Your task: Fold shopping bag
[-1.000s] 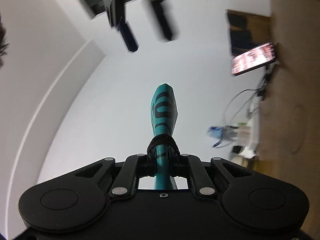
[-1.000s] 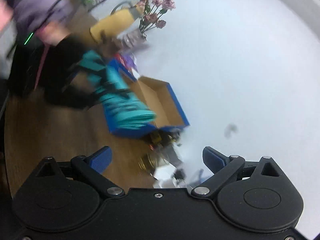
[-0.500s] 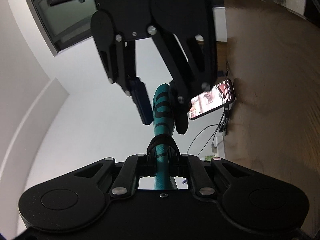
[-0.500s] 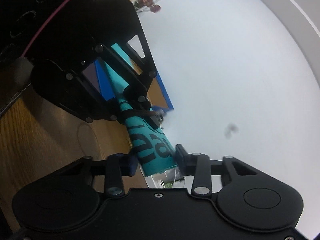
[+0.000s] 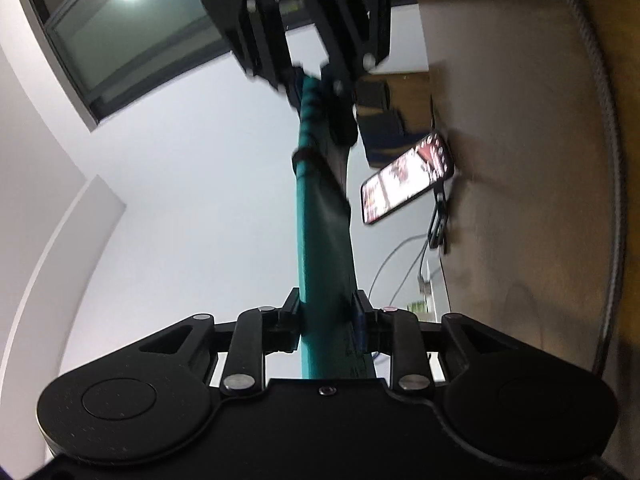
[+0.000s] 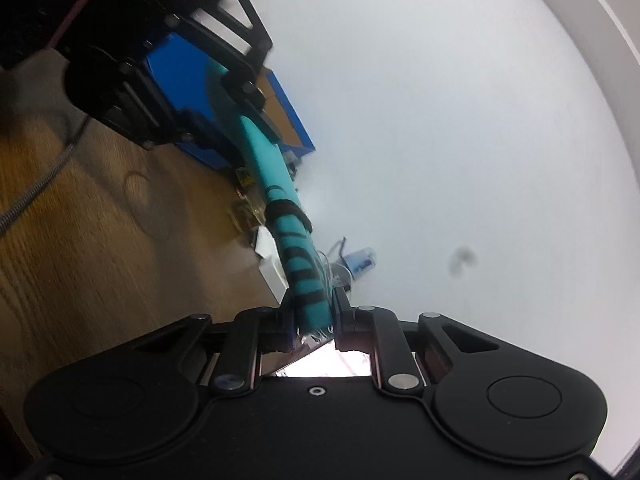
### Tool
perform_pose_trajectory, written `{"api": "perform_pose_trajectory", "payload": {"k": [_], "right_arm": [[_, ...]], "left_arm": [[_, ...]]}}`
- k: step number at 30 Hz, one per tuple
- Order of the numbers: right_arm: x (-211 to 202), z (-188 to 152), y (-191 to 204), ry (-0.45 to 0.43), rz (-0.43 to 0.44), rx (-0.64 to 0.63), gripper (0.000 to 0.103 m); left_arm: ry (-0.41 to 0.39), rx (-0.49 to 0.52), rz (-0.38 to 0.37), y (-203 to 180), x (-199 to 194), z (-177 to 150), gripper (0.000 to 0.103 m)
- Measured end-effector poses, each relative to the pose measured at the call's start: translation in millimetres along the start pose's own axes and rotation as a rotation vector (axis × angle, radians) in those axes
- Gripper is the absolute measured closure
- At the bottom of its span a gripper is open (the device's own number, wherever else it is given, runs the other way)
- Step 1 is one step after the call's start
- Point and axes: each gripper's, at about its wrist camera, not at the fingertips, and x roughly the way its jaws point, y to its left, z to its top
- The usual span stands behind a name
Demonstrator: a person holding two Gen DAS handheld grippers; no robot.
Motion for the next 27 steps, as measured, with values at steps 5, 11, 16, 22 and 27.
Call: {"api": "perform_pose_trajectory", "payload": {"k": [5,11,16,22,27], "right_arm": [[-12,-11,4,-0.024,-0.02,-0.037,0.081],[-16,-2,15,-0.065,-0.029,-0.049,0.086],[-18,7,15,-0.057,-0.06,-0.015,0.079],[-24,-15,7,0.021,-0.027,0.014,0.086],[-39,-18,3,0.014,-0.025,0.011,0.089]], "left_arm": [[0.017,-0.035,0.005,8,-8,-2,0.087],[-0.004,-0.056,0.014,9,-9,12,0.091],[-0.014,-0.106,0.003,9,0,33,0.091],[-0.054,-0.045,0.011,0,-13,27,0.091],[-0.039,-0.113,0.006,1,-13,40,0.082]]}}
